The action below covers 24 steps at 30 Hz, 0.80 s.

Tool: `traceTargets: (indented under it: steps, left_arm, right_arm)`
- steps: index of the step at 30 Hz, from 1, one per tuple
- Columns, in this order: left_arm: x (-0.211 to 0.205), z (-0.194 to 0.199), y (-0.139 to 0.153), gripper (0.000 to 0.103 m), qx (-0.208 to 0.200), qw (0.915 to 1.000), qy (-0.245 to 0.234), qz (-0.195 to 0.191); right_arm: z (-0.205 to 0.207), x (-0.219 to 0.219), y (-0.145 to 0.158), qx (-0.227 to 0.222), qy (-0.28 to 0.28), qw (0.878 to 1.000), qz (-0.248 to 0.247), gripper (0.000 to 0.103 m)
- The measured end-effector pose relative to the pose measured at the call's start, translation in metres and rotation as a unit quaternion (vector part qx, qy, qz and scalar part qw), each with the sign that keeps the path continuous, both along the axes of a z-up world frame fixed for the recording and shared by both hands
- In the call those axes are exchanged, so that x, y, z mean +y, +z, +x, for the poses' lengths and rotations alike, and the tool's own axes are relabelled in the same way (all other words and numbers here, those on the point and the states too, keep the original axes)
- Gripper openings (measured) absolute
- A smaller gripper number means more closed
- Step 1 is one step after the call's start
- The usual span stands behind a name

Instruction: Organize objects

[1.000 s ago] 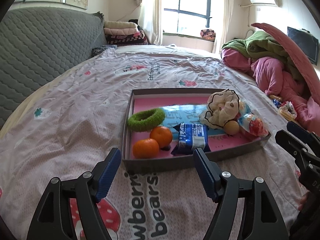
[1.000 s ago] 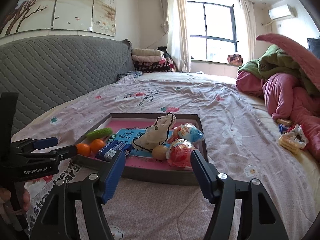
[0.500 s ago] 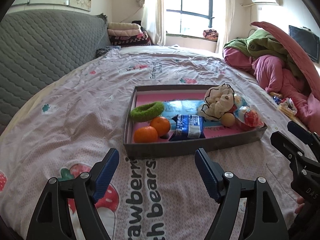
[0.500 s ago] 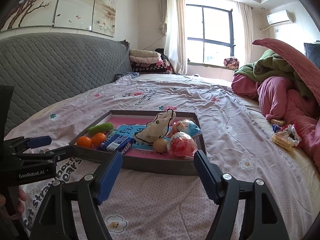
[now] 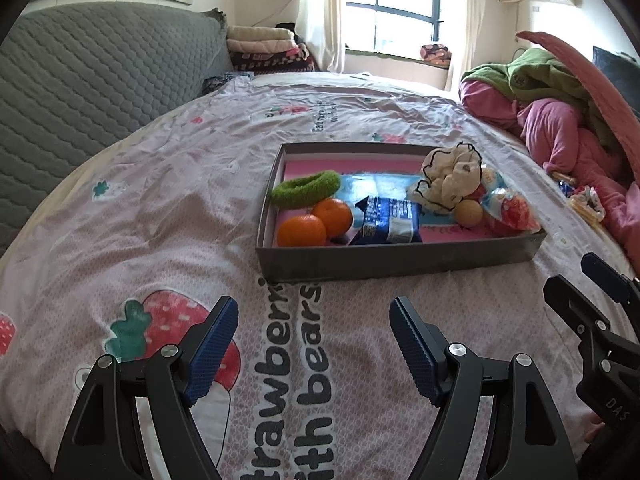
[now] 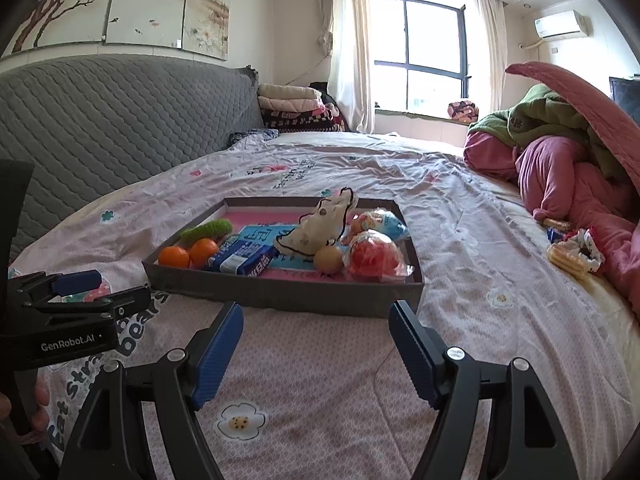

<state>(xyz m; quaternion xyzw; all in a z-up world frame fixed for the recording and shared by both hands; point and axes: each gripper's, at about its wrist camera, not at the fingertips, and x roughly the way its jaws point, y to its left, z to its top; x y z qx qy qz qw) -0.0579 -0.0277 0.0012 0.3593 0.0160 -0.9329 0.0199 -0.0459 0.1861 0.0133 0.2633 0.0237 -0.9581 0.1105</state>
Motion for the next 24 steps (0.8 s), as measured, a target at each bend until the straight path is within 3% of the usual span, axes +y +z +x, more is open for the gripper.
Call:
traceTargets:
  steps: [14,24]
  left_arm:
    - [0.005,0.002,-0.017,0.079,-0.024,0.9995,-0.012,0.017]
    - [0.009,0.008,-0.019,0.079,-0.005,0.9994,-0.021,0.026]
  right_arm:
    - [0.002,0.0,-0.014,-0.018,-0.012,1.0,-0.001,0.075]
    - [0.0,-0.001,-0.024,-0.029,-0.014,0.999,0.004,0.075]
